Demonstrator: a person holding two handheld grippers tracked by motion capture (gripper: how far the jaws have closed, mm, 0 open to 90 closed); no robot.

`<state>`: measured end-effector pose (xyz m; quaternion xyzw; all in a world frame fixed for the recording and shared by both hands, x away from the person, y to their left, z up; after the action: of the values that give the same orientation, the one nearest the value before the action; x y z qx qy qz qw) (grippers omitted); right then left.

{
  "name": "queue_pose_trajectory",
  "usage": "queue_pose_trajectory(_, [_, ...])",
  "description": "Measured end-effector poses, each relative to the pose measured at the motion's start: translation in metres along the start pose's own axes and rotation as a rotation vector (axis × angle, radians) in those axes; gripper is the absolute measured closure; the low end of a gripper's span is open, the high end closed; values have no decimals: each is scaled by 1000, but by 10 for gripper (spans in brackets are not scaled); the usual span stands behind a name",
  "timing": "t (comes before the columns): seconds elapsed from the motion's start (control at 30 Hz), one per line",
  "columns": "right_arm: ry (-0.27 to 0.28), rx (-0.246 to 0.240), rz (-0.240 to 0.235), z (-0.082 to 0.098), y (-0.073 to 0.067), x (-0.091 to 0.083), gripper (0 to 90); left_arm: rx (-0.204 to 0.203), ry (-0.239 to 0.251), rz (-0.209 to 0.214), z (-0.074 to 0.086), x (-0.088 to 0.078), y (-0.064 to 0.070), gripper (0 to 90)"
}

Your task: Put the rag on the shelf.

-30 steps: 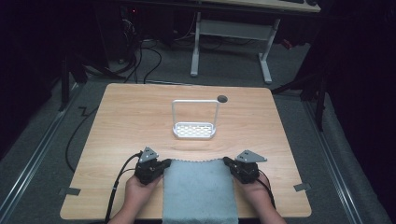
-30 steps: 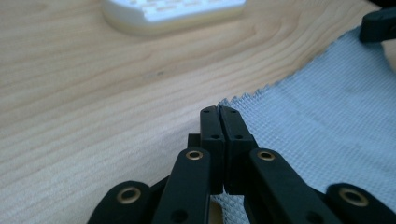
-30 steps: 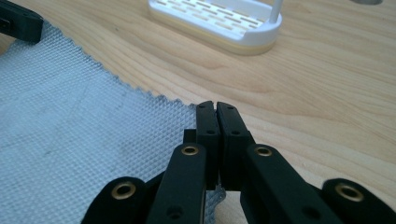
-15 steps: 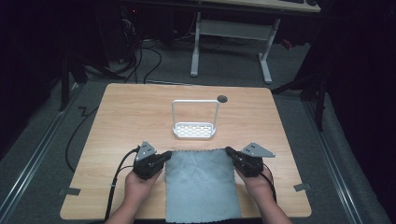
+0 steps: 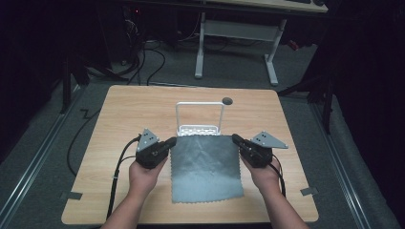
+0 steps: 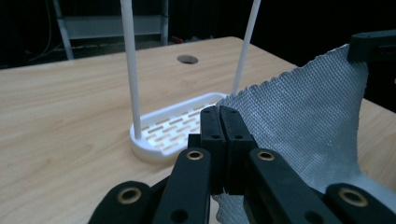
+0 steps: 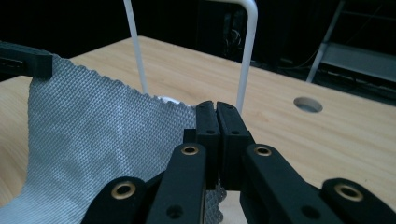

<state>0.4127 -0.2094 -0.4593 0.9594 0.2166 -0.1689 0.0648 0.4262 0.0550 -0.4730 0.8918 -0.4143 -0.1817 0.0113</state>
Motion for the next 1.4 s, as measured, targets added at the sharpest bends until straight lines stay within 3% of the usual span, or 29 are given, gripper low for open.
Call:
queue_pose_trajectory(0.43, [75,-18,19,-38,3,-5,892,46,71,-18,-42,-9,-4,898])
queue_pose_trajectory(0.67, [130,-22,26,-68,8,-11,892,82,111,-30,-69,-15,-4,899])
queue_pose_trajectory(1.0, [204,-18,30,-106,12,-18,893,133,190,-58,-115,-28,-8,900])
queue_pose_trajectory(1.2, [224,-22,32,-118,14,-18,893,148,210,-63,-129,-31,-9,900])
queue_pose_trajectory(1.4, [230,-28,44,-126,20,-15,894,159,199,-69,-137,-26,-16,900])
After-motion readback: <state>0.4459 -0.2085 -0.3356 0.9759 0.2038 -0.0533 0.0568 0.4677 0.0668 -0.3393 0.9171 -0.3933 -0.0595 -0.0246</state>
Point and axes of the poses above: each handheld gripper's, and its own axes: x roughly forward along the jaws, z roughly out of its underside, y roughly to its right, the point moved 7 cm from there along x, roughly forward along the jaws, and after that the axes turned 6 degrees about z, right-handed, at the moved point
